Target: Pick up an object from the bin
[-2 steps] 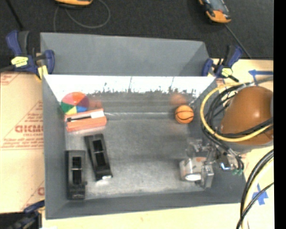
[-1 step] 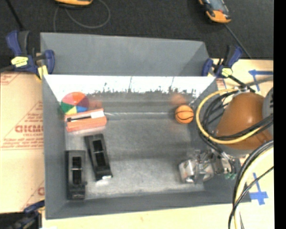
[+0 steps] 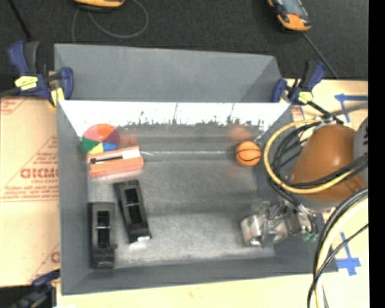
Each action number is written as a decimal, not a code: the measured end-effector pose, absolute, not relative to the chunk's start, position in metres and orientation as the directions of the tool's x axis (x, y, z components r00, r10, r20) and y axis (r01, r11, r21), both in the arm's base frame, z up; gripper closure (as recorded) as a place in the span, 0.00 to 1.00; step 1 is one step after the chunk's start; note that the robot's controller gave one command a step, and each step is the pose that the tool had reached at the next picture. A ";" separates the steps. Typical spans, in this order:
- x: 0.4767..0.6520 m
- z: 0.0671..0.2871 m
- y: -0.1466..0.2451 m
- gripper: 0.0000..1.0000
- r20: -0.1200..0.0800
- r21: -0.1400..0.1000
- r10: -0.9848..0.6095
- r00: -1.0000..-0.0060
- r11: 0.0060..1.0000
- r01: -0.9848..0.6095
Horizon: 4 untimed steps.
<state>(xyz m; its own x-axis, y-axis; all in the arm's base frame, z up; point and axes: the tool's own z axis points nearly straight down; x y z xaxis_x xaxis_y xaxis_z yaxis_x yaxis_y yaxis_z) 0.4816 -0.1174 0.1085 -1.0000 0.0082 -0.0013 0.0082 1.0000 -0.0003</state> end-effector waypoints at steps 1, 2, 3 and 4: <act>0.493 0.100 -0.111 1.00 0.007 0.003 -0.088 -0.996 0.996 -0.088; 0.490 0.128 -0.117 1.00 0.004 0.001 -0.199 -0.980 0.980 -0.199; 0.510 0.156 -0.113 1.00 -0.008 -0.002 -0.151 -0.989 0.989 -0.151; 0.479 0.270 -0.114 1.00 -0.002 0.000 -0.200 -0.980 0.980 -0.200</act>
Offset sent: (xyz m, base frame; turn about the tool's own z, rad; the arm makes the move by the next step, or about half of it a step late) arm -0.0107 -0.0221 0.1610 -0.0963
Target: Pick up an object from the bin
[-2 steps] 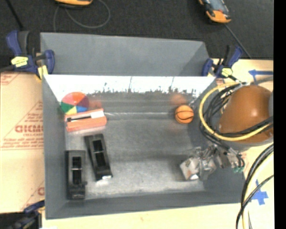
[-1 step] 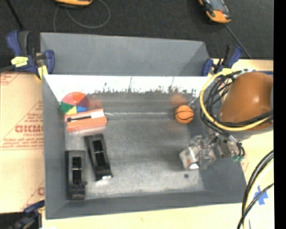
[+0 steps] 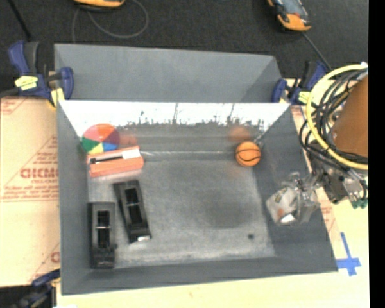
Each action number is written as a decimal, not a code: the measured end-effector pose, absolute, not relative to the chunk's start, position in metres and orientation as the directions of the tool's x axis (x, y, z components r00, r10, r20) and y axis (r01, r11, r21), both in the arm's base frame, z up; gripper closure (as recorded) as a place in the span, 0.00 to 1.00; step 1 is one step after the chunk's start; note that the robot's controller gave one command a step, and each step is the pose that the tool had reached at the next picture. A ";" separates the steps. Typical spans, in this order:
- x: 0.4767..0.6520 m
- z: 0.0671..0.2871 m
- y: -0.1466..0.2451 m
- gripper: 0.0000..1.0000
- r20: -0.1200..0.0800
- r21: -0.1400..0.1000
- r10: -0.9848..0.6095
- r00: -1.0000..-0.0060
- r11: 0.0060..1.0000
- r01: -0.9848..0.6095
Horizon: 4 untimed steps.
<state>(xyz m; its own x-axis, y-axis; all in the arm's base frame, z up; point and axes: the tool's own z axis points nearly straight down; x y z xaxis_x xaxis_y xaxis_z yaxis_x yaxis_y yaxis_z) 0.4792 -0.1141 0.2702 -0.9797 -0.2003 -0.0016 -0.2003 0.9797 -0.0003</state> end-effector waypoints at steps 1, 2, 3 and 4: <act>0.479 0.270 -0.114 1.00 -0.002 0.000 -0.200 -0.980 0.980 -0.200; 0.486 0.101 -0.106 1.00 0.001 0.001 -0.474 -0.881 0.881 -0.474; 0.487 0.098 -0.104 1.00 0.006 0.005 -0.486 -0.874 0.874 -0.486; 0.493 0.098 -0.106 1.00 0.009 0.003 -0.570 -0.821 0.821 -0.570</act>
Offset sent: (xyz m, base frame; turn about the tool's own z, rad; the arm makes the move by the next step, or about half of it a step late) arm 0.0063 0.0088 -0.1791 -0.3075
